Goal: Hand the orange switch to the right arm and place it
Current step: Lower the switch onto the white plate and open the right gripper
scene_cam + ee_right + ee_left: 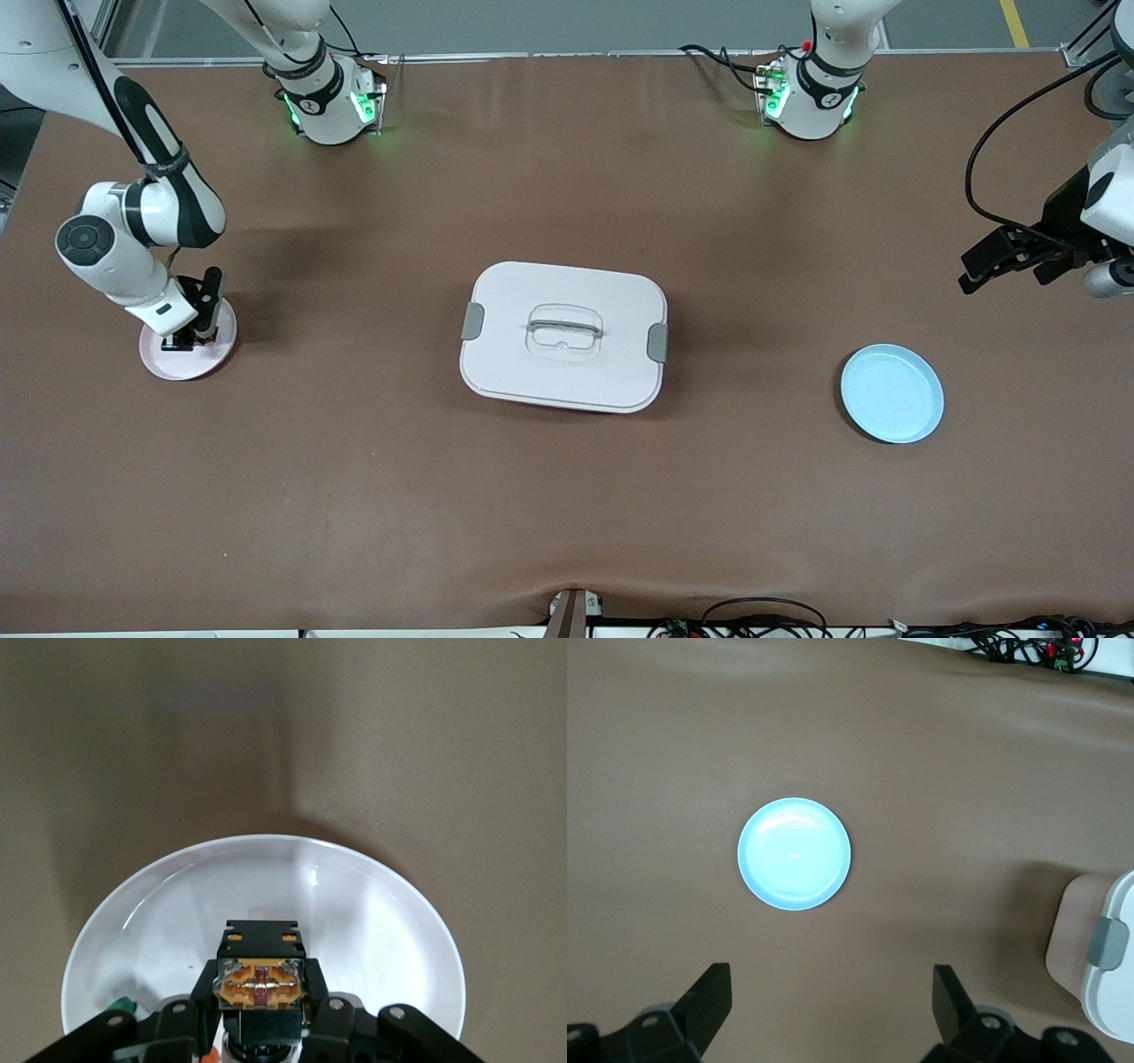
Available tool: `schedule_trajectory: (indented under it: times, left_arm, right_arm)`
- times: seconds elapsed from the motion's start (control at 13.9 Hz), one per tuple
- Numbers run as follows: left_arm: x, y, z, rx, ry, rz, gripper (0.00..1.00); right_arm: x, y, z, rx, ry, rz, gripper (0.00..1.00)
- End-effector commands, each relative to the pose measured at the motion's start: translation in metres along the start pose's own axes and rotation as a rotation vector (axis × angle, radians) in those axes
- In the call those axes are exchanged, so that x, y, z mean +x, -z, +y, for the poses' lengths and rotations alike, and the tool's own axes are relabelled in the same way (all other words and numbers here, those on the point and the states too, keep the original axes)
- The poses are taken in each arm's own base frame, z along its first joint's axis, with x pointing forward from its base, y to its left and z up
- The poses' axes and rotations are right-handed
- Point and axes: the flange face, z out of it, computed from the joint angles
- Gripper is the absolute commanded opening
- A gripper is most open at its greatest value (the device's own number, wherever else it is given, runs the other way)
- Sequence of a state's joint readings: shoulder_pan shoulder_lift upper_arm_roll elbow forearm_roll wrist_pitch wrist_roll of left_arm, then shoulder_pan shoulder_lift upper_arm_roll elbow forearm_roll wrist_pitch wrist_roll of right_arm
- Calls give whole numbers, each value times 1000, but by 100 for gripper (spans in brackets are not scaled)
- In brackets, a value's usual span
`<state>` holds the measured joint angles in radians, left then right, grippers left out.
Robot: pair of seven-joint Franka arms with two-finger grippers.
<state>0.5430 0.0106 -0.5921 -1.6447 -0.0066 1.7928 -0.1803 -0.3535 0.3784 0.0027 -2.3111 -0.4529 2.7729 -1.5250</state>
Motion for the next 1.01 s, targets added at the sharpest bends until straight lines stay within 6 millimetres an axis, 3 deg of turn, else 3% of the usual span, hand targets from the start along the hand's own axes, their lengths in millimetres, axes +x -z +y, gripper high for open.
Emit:
schedule_trajectory:
  times: [0.0, 0.43, 0.5, 0.58, 0.94]
  left_arm:
    - [-2, 7, -3, 0, -14, -5, 100]
    - [-1, 4, -6, 0, -11, -11, 100]
    - [-1, 3, -7, 1, -9, -12, 100]
    - [0, 0, -7, -2, -10, -18, 100]
    - [0, -7, -6, -4, -14, -39, 100]
  right_arm:
    - [-3, -1, 2, -11, 20, -4, 0]
    - [3, 0, 4, -15, 30, -5, 0]
    - [2, 1, 6, -19, 27, -6, 5]
    - [2, 2, 7, -21, 27, -7, 99]
    - [-1, 7, 10, -25, 15, -12, 100]
